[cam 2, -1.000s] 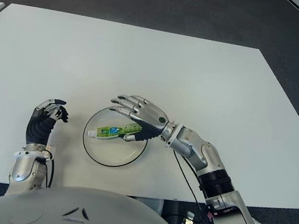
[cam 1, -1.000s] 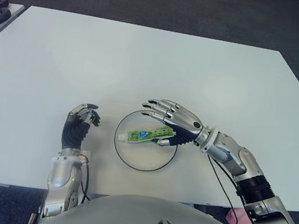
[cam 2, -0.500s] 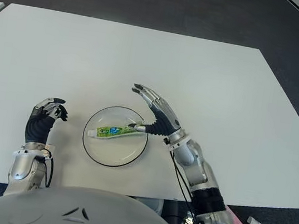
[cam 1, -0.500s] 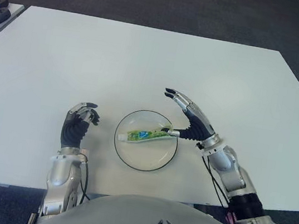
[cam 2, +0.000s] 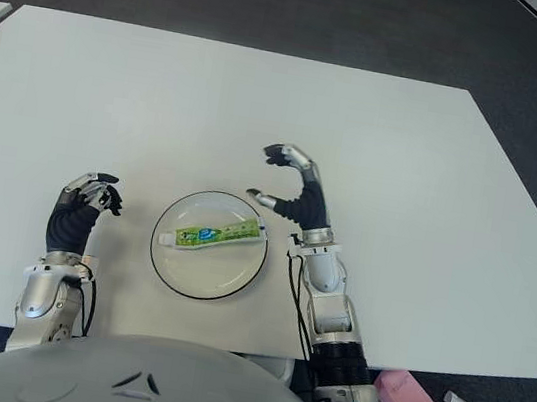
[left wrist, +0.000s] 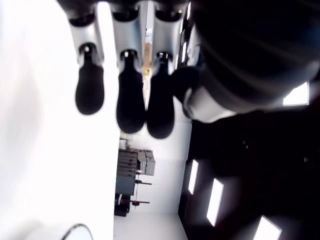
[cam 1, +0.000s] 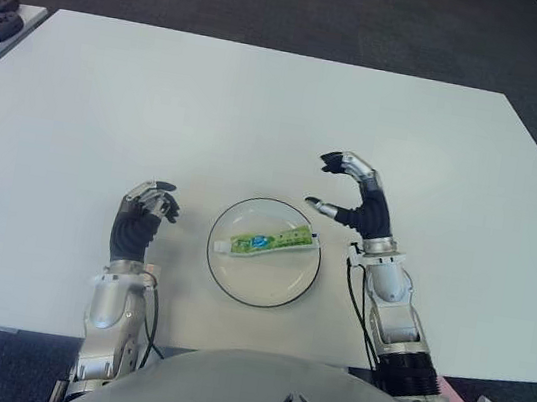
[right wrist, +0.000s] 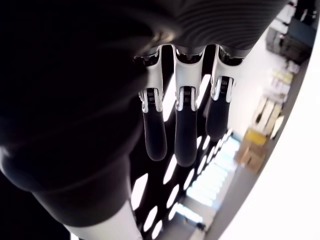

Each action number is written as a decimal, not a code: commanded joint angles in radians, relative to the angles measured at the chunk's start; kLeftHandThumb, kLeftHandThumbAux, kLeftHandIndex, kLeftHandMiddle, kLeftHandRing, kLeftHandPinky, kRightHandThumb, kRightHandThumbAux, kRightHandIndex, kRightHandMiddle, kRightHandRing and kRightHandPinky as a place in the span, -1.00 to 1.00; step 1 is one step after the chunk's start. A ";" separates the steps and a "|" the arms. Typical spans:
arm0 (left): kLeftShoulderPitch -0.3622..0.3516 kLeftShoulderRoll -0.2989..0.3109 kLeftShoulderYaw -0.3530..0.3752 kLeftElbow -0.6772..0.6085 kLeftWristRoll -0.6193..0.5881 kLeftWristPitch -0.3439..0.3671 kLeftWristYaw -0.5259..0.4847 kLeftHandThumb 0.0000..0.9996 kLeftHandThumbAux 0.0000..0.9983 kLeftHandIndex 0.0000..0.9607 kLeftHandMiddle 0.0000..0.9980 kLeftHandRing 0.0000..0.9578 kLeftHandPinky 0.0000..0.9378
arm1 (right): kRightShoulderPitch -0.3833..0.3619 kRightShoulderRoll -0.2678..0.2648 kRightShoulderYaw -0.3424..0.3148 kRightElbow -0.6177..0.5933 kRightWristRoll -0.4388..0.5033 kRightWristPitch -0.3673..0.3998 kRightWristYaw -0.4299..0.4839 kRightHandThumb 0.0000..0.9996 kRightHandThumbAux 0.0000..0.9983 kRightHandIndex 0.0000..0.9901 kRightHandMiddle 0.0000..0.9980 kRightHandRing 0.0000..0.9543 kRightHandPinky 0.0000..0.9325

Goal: Put the toothpaste on the table into the plate.

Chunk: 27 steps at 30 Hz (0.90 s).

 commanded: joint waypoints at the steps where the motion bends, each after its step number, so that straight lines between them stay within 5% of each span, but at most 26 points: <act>1: -0.013 0.004 -0.011 0.013 0.010 0.012 -0.004 0.41 0.44 -0.08 0.29 0.34 0.35 | 0.068 0.052 -0.052 -0.009 0.072 0.058 -0.024 -0.02 0.64 -0.16 -0.15 -0.13 -0.08; 7: -0.018 0.008 -0.008 0.019 0.017 0.008 -0.005 0.41 0.44 -0.08 0.28 0.33 0.33 | 0.074 0.106 -0.074 -0.004 0.066 0.086 -0.060 0.36 0.48 -0.14 -0.08 -0.06 0.01; 27: -0.040 0.025 -0.005 0.050 -0.001 0.019 -0.027 0.41 0.44 -0.08 0.28 0.33 0.32 | 0.099 0.171 -0.143 0.044 0.100 0.094 -0.080 0.41 0.46 -0.13 0.01 0.06 0.09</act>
